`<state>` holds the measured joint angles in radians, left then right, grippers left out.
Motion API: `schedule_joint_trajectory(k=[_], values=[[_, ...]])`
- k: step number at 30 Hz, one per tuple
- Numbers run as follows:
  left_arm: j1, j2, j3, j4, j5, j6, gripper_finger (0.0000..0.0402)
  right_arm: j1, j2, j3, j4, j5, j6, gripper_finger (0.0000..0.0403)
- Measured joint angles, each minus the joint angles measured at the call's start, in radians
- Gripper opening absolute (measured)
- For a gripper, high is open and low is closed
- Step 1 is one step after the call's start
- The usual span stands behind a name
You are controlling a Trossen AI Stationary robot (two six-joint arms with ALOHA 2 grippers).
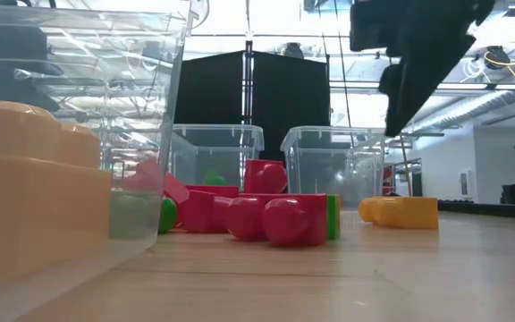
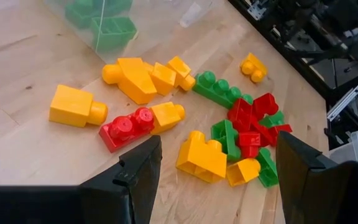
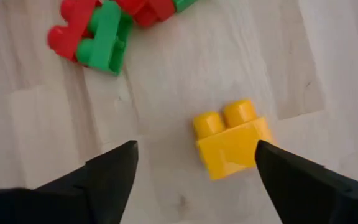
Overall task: Sort blocks
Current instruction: Put the yellow game piece into the bottom transparent bin
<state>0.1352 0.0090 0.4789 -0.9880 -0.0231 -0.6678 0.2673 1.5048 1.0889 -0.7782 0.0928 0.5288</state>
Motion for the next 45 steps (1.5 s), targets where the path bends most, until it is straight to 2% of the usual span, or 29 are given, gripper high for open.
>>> schedule_joint_trajectory(k=[7, 24, 35, 38, 45], values=[[0.000, 0.000, 0.000, 0.000, -0.007, 0.000, 0.0210, -0.023, 0.049, 0.000, -0.030, -0.023, -0.134, 0.0356], [0.000, 0.000, 0.000, 0.000, -0.019, 0.000, 0.0210, -0.099, 0.249, 0.000, -0.048, -0.012, -0.335, 0.0357], [0.000, 0.000, 0.000, 0.000, -0.020, 0.000, 0.0210, -0.125, 0.363, 0.006, -0.023, -0.025, -0.335, 0.0356], [0.000, 0.000, 0.000, 0.000, -0.020, 0.001, 0.0210, -0.124, 0.364, 0.005, -0.009, -0.024, -0.339, 0.0344], [0.000, 0.000, 0.000, 0.000, -0.020, 0.002, 0.0210, -0.124, 0.361, 0.003, -0.006, -0.019, -0.331, 0.0283]])
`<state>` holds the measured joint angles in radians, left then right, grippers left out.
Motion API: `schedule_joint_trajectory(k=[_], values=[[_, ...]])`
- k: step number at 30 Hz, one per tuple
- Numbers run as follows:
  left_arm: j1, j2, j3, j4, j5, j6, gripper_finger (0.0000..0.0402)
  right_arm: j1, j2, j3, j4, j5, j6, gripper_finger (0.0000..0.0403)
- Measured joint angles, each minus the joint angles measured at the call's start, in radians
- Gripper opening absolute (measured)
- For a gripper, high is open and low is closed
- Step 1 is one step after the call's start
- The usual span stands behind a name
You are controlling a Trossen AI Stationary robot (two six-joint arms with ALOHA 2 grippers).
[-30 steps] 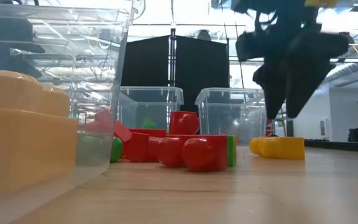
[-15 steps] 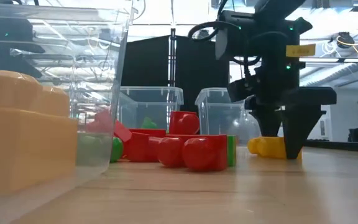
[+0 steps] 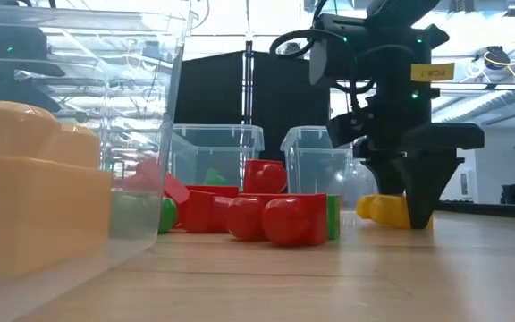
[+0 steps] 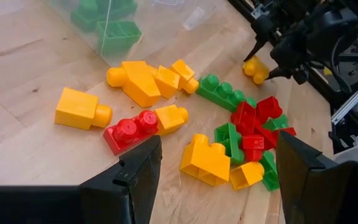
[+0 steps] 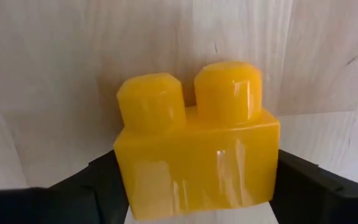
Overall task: Sort blocks
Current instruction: Put the yellow game piece into the bottom transparent bin
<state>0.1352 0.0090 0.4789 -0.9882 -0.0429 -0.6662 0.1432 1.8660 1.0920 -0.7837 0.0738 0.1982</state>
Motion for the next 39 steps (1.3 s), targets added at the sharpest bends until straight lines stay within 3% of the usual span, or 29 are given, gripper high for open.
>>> schedule_joint_trajectory(k=[10, 22, 28, 34, 39], values=[[0.000, 0.000, 0.000, 0.000, 0.000, 0.000, 0.0210, 0.002, 0.011, 0.095, -0.052, 0.025, 0.081, 0.0282], [0.000, 0.000, 0.000, 0.000, 0.000, 0.000, 0.0210, 0.025, 0.005, 0.525, -0.022, 0.118, 0.050, 0.0282], [0.000, 0.000, 0.000, 0.000, 0.000, -0.002, 0.0210, 0.066, 0.002, 0.671, 0.194, 0.118, 0.044, 0.0282], [0.000, 0.000, 0.000, 0.000, 0.000, -0.006, 0.0210, 0.126, 0.014, 0.684, 0.495, 0.110, -0.030, 0.0282], [0.000, 0.000, 0.000, 0.000, 0.000, -0.006, 0.0210, 0.177, 0.070, 0.683, 0.589, 0.053, -0.064, 0.0282]])
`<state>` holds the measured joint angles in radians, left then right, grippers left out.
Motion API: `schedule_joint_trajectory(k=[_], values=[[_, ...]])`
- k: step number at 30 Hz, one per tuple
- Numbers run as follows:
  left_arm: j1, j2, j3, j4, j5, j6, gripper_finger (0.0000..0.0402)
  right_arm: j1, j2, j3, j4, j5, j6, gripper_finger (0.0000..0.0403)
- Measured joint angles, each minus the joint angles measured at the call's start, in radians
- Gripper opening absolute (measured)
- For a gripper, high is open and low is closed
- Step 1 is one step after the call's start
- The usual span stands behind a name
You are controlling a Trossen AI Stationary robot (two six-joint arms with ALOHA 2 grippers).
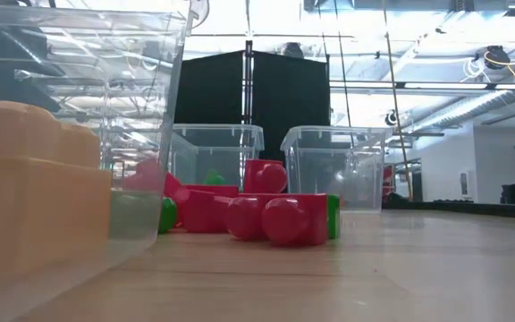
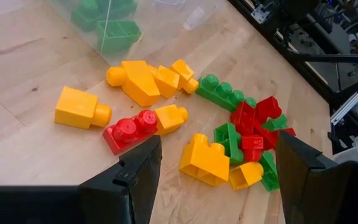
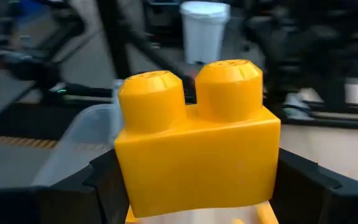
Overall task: Sort blocks
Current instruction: Put the yellow game piece into the bottom transparent bin
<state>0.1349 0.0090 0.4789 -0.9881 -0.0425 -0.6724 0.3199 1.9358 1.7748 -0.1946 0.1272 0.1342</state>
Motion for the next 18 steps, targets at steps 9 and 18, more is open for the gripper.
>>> schedule_joint_trajectory(k=[9, 18], values=[[0.000, 0.000, 0.000, 0.000, 0.000, 0.000, 0.0210, 0.064, 0.116, 0.000, 0.182, -0.055, 0.046, 0.0283], [0.000, 0.000, 0.000, 0.000, 0.001, -0.001, 0.0210, 0.075, 0.145, 0.000, 0.124, -0.083, 0.200, 0.0314]])
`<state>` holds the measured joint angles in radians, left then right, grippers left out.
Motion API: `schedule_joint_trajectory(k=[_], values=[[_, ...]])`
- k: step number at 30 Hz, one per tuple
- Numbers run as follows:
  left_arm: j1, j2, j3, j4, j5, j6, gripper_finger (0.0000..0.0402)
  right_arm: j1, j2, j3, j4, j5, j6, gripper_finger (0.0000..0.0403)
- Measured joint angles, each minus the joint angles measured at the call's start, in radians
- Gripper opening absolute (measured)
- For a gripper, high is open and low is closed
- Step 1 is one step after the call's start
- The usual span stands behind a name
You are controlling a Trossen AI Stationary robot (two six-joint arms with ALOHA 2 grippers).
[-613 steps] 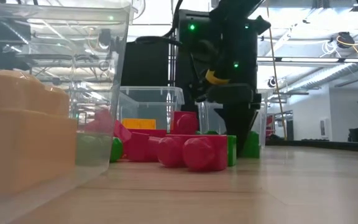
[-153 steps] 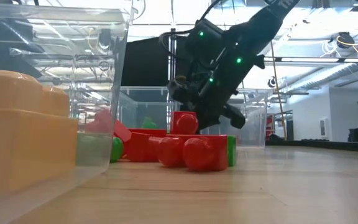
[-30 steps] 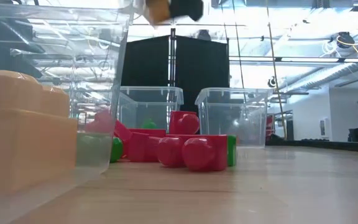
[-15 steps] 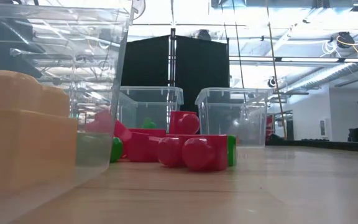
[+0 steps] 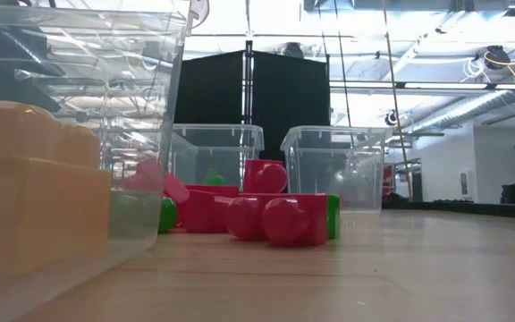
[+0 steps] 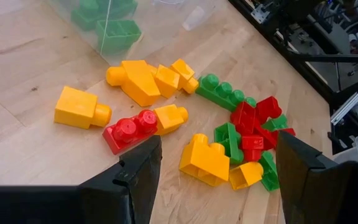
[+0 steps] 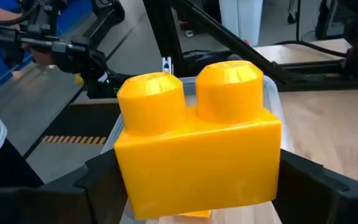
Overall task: Sort blocks
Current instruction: Put the yellow game piece into the bottom transparent bin, then put the red game piece into the top right transparent bin
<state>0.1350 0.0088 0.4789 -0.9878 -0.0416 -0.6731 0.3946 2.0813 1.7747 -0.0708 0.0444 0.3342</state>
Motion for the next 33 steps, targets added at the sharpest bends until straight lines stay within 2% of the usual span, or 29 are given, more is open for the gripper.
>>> schedule_joint_trajectory(k=[6, 12, 14, 17, 21, 24, 27, 29, 33], values=[[0.000, 0.000, 0.000, 0.000, 0.003, 0.002, 0.0210, 0.000, 0.000, 0.001, -0.016, -0.016, 0.035, 0.0344], [0.000, 0.000, 0.000, 0.000, 0.004, 0.006, 0.0210, -0.001, 0.000, 0.010, -0.025, -0.025, 0.049, 0.0348], [0.000, 0.000, 0.000, 0.000, 0.004, 0.006, 0.0210, -0.006, -0.003, 0.049, -0.078, -0.025, 0.036, 0.0349], [0.000, 0.000, 0.000, 0.000, 0.003, 0.007, 0.0210, -0.032, -0.015, 0.159, -0.257, -0.021, -0.014, 0.0349], [0.000, 0.000, 0.000, 0.000, 0.004, 0.006, 0.0210, -0.077, -0.019, 0.355, -0.679, 0.018, -0.043, 0.0349], [0.000, 0.000, 0.000, 0.000, 0.004, 0.007, 0.0210, -0.105, -0.021, 0.414, -1.001, 0.086, 0.013, 0.0349], [0.000, 0.000, 0.000, 0.000, 0.004, 0.007, 0.0210, -0.129, -0.017, 0.414, -1.272, 0.097, 0.037, 0.0344], [0.000, 0.000, 0.000, 0.000, 0.004, 0.007, 0.0210, -0.137, -0.017, 0.386, -1.299, 0.121, -0.005, 0.0337], [0.000, 0.000, 0.000, 0.000, 0.004, 0.007, 0.0210, -0.131, -0.016, 0.286, -1.189, 0.112, -0.121, 0.0327]])
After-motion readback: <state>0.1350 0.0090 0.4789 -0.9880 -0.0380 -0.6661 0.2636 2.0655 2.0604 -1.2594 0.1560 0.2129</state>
